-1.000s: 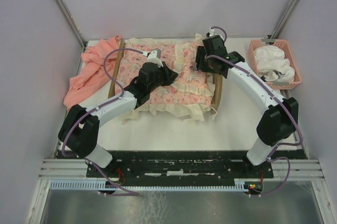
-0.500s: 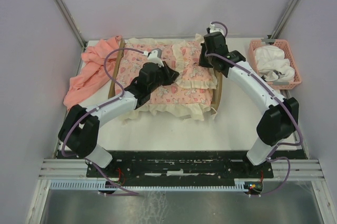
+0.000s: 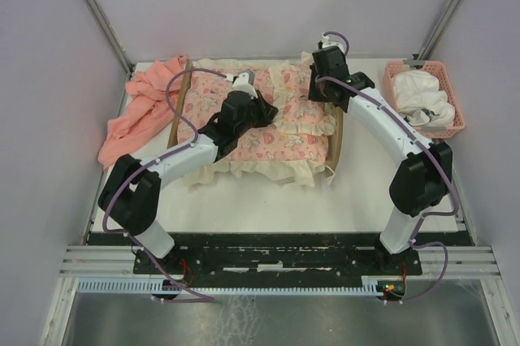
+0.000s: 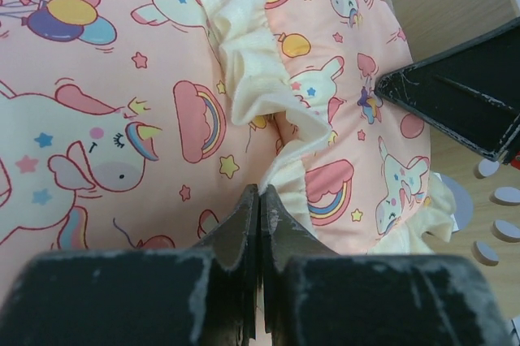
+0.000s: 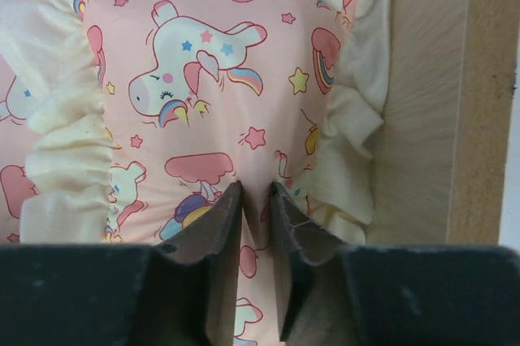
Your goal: Set up the pet bed
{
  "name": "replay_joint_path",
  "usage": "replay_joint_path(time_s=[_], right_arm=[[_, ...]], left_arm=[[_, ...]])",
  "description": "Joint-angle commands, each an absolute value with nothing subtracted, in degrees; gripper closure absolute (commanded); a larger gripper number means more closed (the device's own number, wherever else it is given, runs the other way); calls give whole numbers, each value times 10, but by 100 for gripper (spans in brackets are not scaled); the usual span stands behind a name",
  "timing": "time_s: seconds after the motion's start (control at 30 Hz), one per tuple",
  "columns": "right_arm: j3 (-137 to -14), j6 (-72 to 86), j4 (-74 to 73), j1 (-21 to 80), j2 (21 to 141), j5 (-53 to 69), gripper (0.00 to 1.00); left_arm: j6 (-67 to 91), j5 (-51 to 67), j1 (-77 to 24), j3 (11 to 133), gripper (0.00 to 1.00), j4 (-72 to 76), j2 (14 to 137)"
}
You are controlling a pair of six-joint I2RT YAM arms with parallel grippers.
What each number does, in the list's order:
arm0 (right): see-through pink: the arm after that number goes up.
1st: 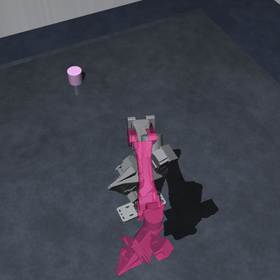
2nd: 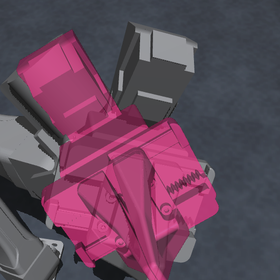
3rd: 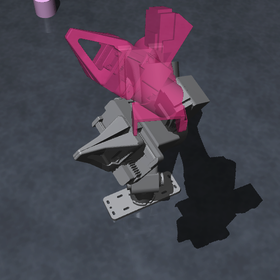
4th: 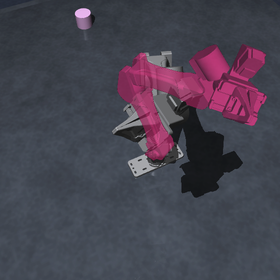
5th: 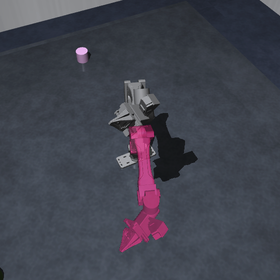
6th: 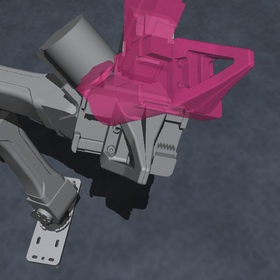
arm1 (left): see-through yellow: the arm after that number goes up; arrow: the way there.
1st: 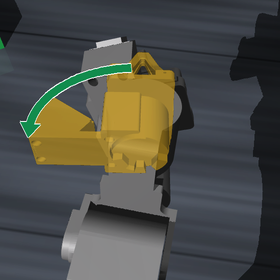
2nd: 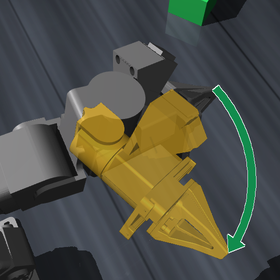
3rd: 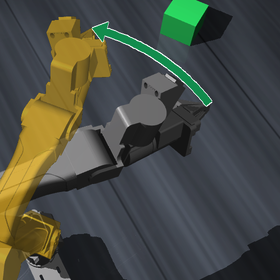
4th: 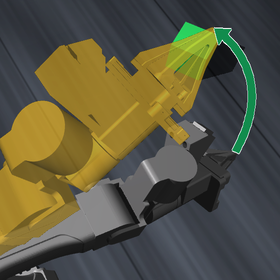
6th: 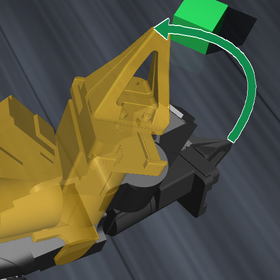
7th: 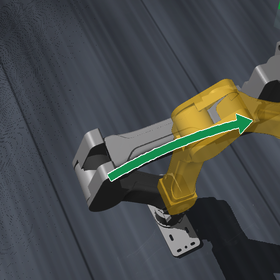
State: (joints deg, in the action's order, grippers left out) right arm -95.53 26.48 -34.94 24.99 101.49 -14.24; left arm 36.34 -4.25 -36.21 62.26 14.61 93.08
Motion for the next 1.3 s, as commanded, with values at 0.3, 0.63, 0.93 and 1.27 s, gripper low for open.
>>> replay_joint_path(time_s=[0.3, 0.63, 0.93, 1.27], right_arm=[[-985, 224, -412, 245, 883, -84, 32], [-804, 199, -415, 245, 654, -50, 1], [-634, 263, -407, 245, 479, -158, 1], [-542, 283, -417, 245, 350, -177, 1]], left_arm=[[287, -177, -361, 737, 44, -33, 838], [246, -126, -362, 725, 1, -125, 679], [183, -60, -363, 591, 1, -160, 481], [184, -112, -363, 514, 1, -197, 379]])
